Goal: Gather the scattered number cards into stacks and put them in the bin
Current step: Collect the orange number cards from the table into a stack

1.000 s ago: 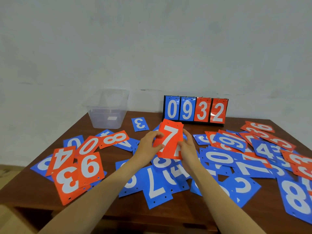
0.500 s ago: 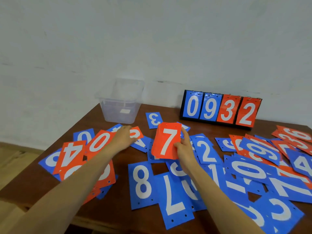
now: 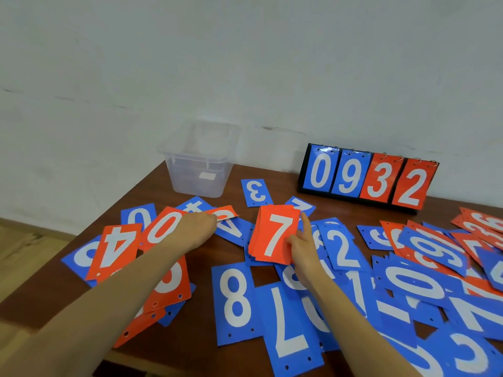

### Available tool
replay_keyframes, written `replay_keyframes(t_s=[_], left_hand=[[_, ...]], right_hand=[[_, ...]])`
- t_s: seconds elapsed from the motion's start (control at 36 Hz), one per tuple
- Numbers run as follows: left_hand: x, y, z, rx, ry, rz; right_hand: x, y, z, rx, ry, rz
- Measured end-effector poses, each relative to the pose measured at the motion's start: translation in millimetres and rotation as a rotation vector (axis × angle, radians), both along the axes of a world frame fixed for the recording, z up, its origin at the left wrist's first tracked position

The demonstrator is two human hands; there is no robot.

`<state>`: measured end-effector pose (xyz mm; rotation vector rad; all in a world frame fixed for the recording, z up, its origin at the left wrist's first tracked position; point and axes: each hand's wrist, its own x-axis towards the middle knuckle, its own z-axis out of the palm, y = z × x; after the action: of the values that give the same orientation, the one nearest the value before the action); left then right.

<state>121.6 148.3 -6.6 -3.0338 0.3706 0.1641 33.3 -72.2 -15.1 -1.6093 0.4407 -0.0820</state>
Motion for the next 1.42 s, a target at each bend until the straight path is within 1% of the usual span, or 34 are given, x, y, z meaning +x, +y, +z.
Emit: replay_keyframes(t_s=[0.03, 0.08, 0.11, 0.17, 0.19, 0.22, 0.25, 0.31, 0.39, 0.47, 0.53, 0.61, 0.67, 0.78, 0.83, 0.94, 1.03, 1.19, 1.22, 1.31, 1.42], left_hand=[[-1.3, -1.9, 1.8, -0.023, -0.029, -0.004], [-4.5, -3.1, 6.4, -0.142, -0.12, -0.037], [-6.7, -2.5, 9.6, -0.237, -0.178, -0.059], [-11.3, -2.3, 16.4, -0.512, -0.281, -0.081], [-14.6, -4.9, 22.0, -0.622, -0.354, -0.107], [-18.5, -7.7, 27.2, -0.691, -0.438, -0.15], [-21.6, -11.6, 32.9, -0.72, -0.525, -0.205], [-27.3, -20.7, 41.1, -0.704, -0.671, -0.301], [-41.1, -34.4, 51.7, -0.738, -0.721, -0.386], [-55.8, -47.1, 57.2, -0.772, -0.689, -0.475], [-67.8, -56.5, 62.4, -0.897, -0.607, -0.466], [-87.5, -71.4, 69.7, -1.112, -0.4, -0.397], [-103.7, -80.2, 72.1, -1.234, -0.23, -0.339], [-127.7, -102.4, 71.1, -1.381, 0.048, -0.276], [-135.3, -112.5, 68.8, -1.38, 0.123, -0.278], [-149.1, -127.1, 59.3, -1.322, 0.168, -0.305], [-156.9, -135.7, 54.3, -1.294, 0.126, -0.279], [-166.0, -144.5, 42.6, -1.161, -0.123, -0.226], [-166.0, -144.8, 40.8, -1.149, -0.142, -0.208], [-165.8, -141.9, 37.2, -1.193, -0.105, -0.14], [-162.1, -128.9, 32.1, -1.21, -0.084, -0.104]], right_hand=[[-1.6, -1.2, 0.3, 0.003, 0.0, 0.002], [-5.7, -4.2, 2.2, 0.014, -0.004, 0.007], [-7.6, -6.1, 3.5, 0.02, -0.007, 0.012], [-12.1, -10.8, 6.7, 0.021, -0.016, 0.019], [-14.3, -13.3, 8.6, 0.01, -0.018, 0.014], [-16.8, -15.4, 10.6, -0.001, -0.019, 0.007], [-18.9, -17.7, 12.1, -0.012, -0.019, 0.002], [-24.2, -21.7, 15.3, -0.025, -0.023, 0.0], [-35.2, -27.7, 21.4, -0.037, -0.039, -0.011], [-49.8, -36.2, 28.6, -0.016, -0.067, -0.025], [-59.7, -43.5, 33.3, 0.005, -0.095, -0.056], [-74.6, -54.5, 39.4, 0.022, -0.133, -0.099], [-84.7, -61.9, 42.3, 0.044, -0.151, -0.114], [-103.2, -70.4, 48.2, 0.106, -0.189, -0.1], [-109.7, -71.9, 50.1, 0.128, -0.195, -0.088], [-117.3, -72.8, 52.3, 0.165, -0.205, -0.086], [-119.6, -71.0, 53.7, 0.169, -0.211, -0.096], [-122.0, -60.0, 56.8, 0.159, -0.258, -0.087], [-121.0, -57.6, 56.4, 0.163, -0.264, -0.088], [-116.9, -49.8, 54.5, 0.154, -0.261, -0.096], [-108.9, -36.7, 48.6, 0.122, -0.246, -0.04]])
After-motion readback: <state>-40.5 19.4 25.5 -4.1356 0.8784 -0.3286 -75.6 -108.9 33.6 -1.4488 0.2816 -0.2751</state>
